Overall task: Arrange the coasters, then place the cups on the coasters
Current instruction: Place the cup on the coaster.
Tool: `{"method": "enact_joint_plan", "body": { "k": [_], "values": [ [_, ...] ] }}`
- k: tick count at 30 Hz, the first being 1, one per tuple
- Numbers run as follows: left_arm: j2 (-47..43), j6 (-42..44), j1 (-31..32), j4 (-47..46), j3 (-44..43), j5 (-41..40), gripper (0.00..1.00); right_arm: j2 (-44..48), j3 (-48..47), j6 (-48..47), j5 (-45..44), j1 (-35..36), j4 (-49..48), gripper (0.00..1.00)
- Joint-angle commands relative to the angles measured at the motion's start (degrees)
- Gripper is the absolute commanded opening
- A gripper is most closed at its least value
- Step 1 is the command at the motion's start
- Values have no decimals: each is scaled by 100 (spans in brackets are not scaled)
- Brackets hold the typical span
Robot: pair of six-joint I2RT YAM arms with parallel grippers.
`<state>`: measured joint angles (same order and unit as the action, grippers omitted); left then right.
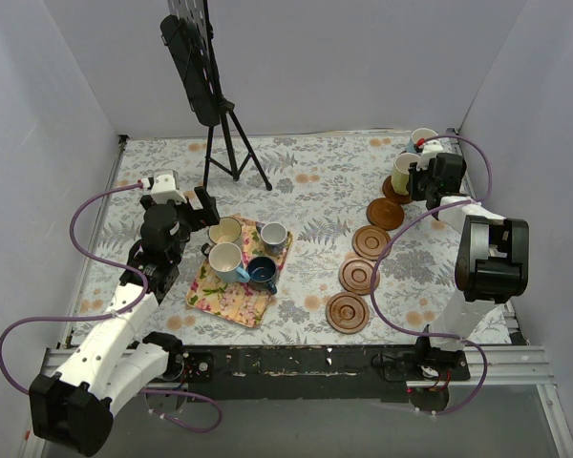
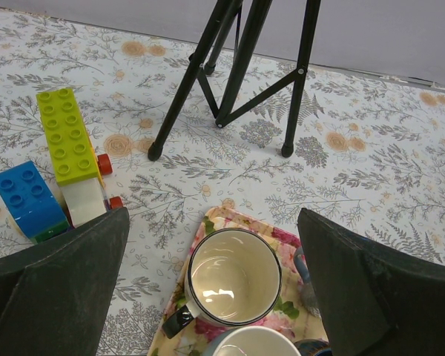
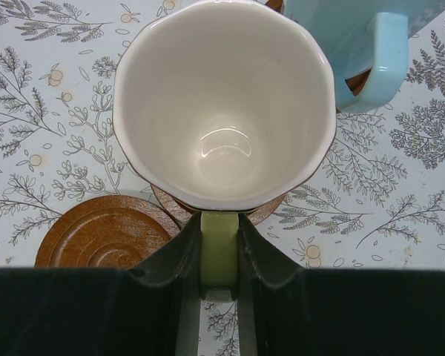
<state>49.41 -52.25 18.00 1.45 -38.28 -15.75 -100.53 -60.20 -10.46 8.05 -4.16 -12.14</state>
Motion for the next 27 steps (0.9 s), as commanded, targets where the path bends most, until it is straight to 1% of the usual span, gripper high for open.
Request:
{"method": "enact_joint_plan", "body": {
  "k": [1, 3, 7, 13, 16, 20, 21, 27],
  "values": [
    [-10, 66, -16, -5, -57, 10, 98, 122, -264, 35, -6, -41, -658, 1],
    [-1, 66, -24, -5, -57, 28, 98, 130, -281, 35, -41, -41, -640, 2],
    [-1, 66, -16, 4, -48, 37, 98, 130, -290, 18, -85, -32, -614, 17],
    [34, 74, -24, 13, -74, 81, 98, 130, -308, 9, -41, -41, -623, 27],
    [34, 75, -16, 4, -74, 89, 98, 121, -334, -9, -32, -41, -614, 37],
    [43, 66, -16, 4, -74, 107, 98, 121, -334, -18, -23, -32, -614, 47],
    [34, 66, -24, 4, -74, 107, 98, 121, -334, -18, -15, -41, -614, 49],
    [34, 66, -16, 4, -74, 116, 98, 148, -369, -35, -6, -32, -605, 52]
  ]
}}
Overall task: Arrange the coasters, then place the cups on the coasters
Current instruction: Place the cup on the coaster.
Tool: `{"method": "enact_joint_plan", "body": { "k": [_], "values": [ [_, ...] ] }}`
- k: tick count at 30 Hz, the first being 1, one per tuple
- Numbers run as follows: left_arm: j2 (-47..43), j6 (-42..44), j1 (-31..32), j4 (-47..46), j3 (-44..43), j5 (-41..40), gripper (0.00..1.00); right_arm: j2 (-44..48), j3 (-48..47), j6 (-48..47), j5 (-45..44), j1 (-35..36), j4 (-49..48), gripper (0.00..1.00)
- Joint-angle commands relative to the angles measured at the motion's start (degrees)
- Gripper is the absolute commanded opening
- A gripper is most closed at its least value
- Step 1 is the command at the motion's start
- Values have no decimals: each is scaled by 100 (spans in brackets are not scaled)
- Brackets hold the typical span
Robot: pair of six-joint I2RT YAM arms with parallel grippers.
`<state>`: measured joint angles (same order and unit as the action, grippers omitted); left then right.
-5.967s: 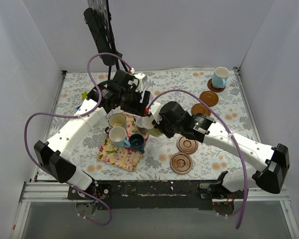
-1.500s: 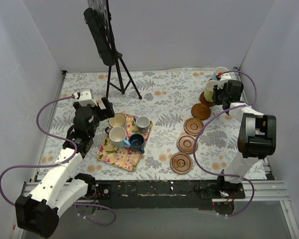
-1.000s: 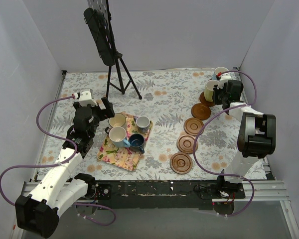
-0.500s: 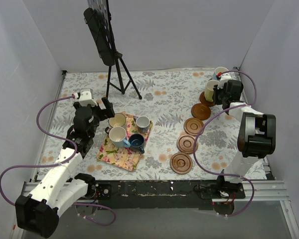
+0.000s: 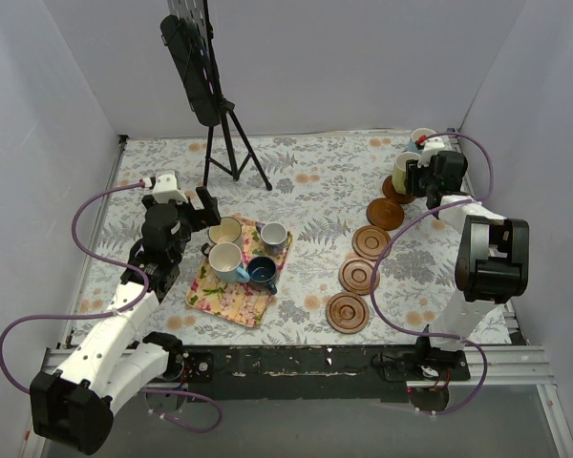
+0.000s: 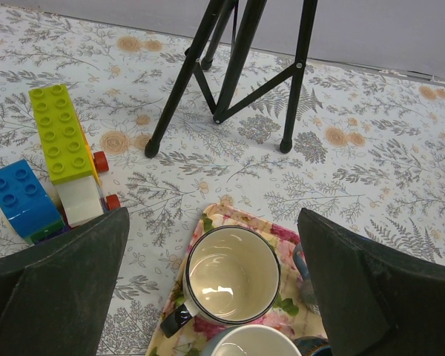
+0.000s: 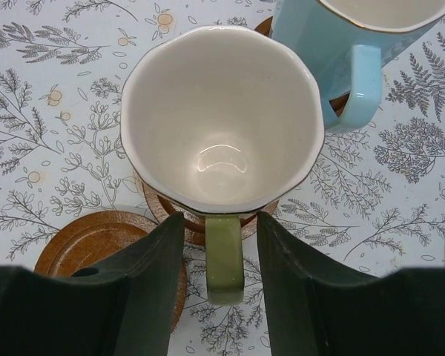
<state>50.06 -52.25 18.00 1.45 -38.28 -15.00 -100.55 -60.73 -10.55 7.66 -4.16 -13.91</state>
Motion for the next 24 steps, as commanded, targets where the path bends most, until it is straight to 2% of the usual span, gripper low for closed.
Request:
{"method": "enact_joint_plan", "body": {
  "k": [1, 14, 18, 24],
  "values": [
    [-32, 66, -16, 4, -65, 41, 98, 141, -325, -35, 25, -32, -419, 52],
    [-58, 66, -16, 4, -74, 41, 98, 62, -343, -62, -142, -32, -314, 51],
    [-67, 74, -16, 13, -65, 33, 98, 62, -334, -44, -151, -32, -244, 43],
    [-67, 66, -24, 22, -74, 41, 98, 141, -238, -18, -160, -32, -252, 43]
  ]
}}
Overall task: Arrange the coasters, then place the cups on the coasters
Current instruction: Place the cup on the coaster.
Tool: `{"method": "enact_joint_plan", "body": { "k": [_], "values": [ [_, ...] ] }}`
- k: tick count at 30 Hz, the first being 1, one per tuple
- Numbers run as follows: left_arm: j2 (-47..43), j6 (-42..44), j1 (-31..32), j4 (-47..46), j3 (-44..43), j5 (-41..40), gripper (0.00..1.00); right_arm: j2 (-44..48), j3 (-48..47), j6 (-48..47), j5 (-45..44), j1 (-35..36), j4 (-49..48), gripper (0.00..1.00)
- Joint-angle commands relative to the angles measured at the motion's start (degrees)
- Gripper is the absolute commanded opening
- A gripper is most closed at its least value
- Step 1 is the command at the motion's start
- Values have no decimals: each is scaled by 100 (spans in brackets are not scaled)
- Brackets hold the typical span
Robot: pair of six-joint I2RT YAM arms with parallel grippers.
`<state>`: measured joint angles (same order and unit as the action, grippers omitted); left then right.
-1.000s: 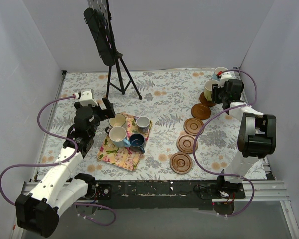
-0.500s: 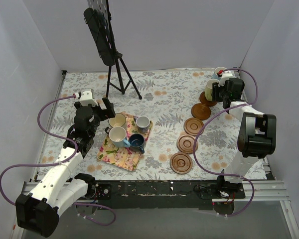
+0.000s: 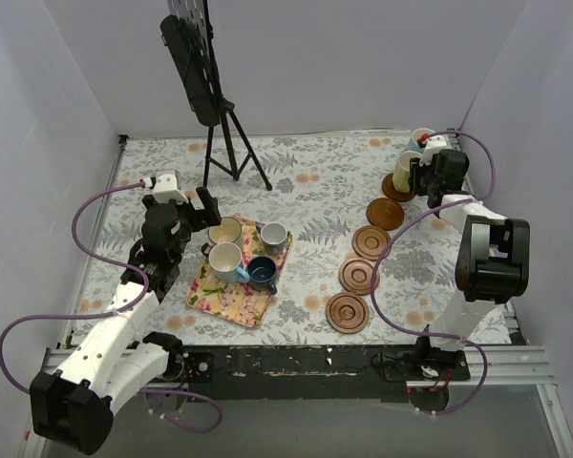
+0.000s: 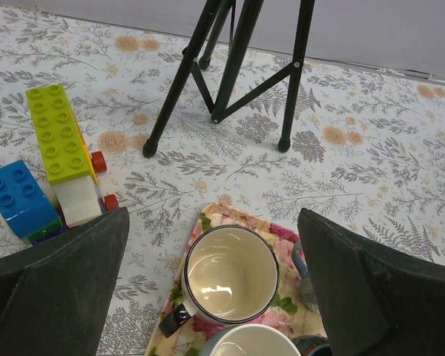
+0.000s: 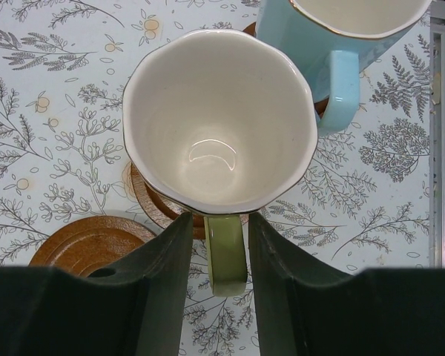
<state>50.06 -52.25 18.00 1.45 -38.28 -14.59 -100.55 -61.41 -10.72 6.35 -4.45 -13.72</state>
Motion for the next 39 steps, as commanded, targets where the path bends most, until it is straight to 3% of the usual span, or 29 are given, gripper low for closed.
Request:
{"method": "enact_joint_plan", "body": {
  "k": [1, 19, 29, 33, 39],
  "values": [
    [-76, 74, -25, 13, -74, 0, 98, 150, -170, 0, -28, -3, -255, 43],
    [-67, 75, -16, 13, -65, 0, 98, 264, -187, 211, -64, 5, -140, 28],
    [-67, 75, -24, 22, -74, 18, 98, 255, -188, 316, 42, 5, -175, 14],
    [-58, 75, -16, 22, -65, 18, 98, 273, -161, 325, 103, -3, -272, 1],
    [-49, 75, -25, 22, -65, 26, 98, 282, -135, 465, 314, -3, -526, 1]
  ]
}}
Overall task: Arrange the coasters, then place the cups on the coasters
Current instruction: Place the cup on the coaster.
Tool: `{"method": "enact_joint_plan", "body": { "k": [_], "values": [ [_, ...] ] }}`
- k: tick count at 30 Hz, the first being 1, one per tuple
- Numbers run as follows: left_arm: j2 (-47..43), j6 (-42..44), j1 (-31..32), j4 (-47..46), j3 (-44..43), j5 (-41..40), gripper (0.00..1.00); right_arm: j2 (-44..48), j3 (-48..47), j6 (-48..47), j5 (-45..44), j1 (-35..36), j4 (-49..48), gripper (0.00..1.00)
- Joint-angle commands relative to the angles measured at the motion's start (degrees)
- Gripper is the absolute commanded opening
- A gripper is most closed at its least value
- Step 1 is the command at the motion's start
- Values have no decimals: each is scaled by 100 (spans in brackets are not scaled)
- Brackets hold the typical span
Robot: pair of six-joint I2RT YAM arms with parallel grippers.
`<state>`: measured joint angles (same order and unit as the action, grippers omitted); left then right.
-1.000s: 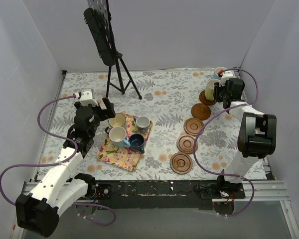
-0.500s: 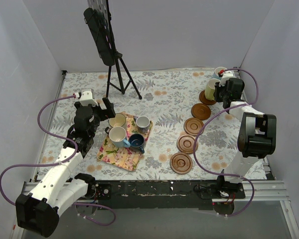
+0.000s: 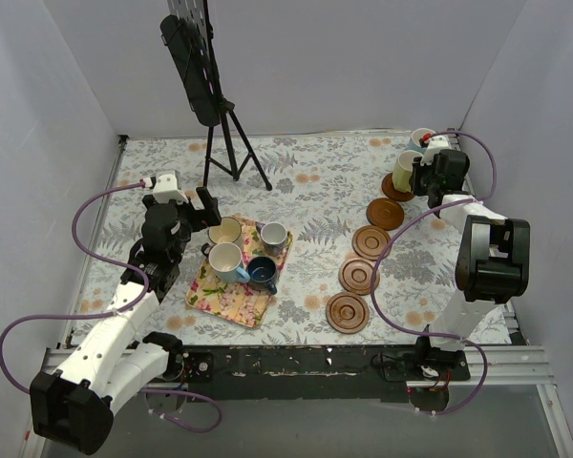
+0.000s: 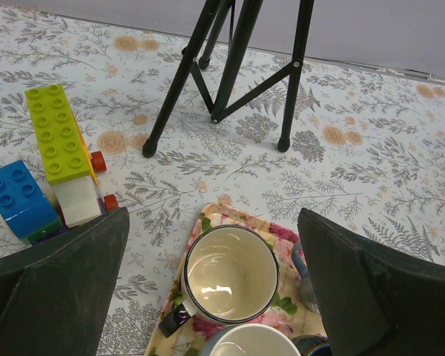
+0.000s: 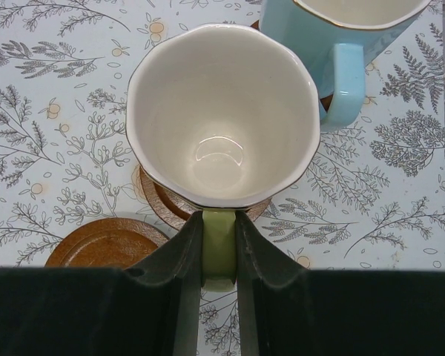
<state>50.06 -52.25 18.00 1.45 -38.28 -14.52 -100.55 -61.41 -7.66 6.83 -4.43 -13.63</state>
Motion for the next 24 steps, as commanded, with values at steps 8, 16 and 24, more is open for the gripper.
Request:
{"method": "enact_joint_plan", "body": {
  "k": [8, 16, 24],
  "values": [
    [-32, 74, -16, 13, -74, 37, 98, 370, 23, 327, 372, 3, -861, 1],
    [-32, 66, -16, 22, -83, 37, 98, 343, 6, 230, 275, -6, -791, 1],
    [-23, 74, -16, 22, -74, 55, 98, 431, -20, -7, 29, 3, -633, 1]
  ]
}}
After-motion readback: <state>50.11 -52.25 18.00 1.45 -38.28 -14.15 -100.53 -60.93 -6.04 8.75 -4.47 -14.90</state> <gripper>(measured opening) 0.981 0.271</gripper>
